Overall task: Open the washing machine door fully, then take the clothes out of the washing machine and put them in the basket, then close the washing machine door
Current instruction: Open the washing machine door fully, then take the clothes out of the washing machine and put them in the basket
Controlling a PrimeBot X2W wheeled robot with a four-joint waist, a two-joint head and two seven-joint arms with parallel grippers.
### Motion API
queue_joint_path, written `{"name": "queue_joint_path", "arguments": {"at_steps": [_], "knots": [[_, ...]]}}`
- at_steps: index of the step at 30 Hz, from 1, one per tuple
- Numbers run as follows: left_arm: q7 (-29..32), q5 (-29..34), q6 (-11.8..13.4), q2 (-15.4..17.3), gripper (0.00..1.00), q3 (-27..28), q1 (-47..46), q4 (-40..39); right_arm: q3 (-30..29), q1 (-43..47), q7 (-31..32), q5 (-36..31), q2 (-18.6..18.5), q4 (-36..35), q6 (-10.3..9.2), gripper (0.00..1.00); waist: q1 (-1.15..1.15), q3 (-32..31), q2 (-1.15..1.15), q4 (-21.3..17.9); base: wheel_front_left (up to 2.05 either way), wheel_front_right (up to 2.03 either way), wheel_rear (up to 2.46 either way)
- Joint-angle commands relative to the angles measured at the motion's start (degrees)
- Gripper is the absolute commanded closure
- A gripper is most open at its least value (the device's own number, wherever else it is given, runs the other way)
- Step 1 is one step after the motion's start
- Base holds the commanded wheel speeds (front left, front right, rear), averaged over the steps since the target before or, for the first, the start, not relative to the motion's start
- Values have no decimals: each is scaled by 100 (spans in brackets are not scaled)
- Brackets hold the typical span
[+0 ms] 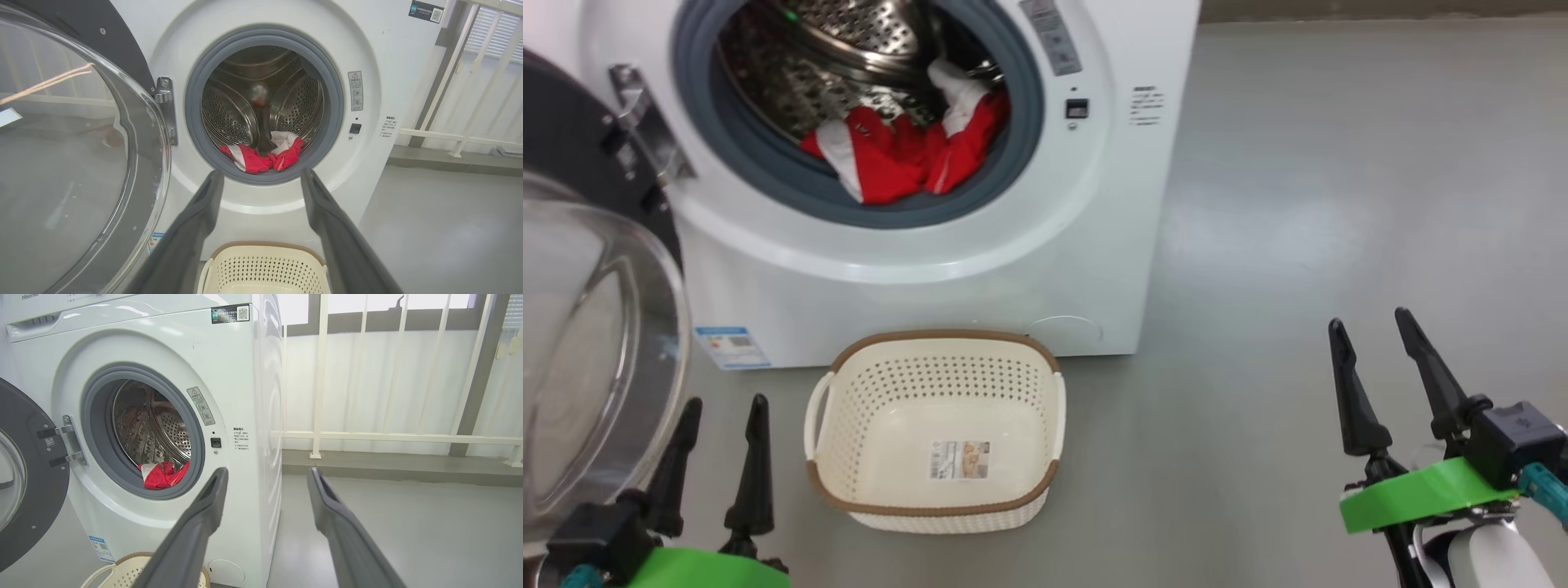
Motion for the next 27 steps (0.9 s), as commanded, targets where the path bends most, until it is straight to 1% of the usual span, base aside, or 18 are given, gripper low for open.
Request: {"name": "queue_joint_path", "arguments": {"at_steps": [1,6,10,12,17,27], "knots": [[-69,36,-16,143,0,172,-2,-119,167,22,-36,-53,0,-166,36,0,0,-128,0,-316,0,0,0],[-84,-14,-9,91,0,178,270,-104,264,177,-36,-132,0,-221,36,0,0,-255,0,-526,0,0,0],[-93,-6,-14,88,0,126,481,-186,334,255,-36,-138,0,-273,36,0,0,-341,0,-619,0,0,0],[-96,-89,-17,32,0,133,570,-190,350,300,-36,-145,0,-288,36,0,0,-388,0,-639,0,0,0],[-100,-62,-22,51,0,78,726,-231,391,428,-36,-191,0,-293,36,0,0,-511,0,-637,0,0,0],[-101,123,32,50,0,130,850,-269,264,602,-36,-239,0,-335,36,0,0,-627,0,-528,0,0,0]]}}
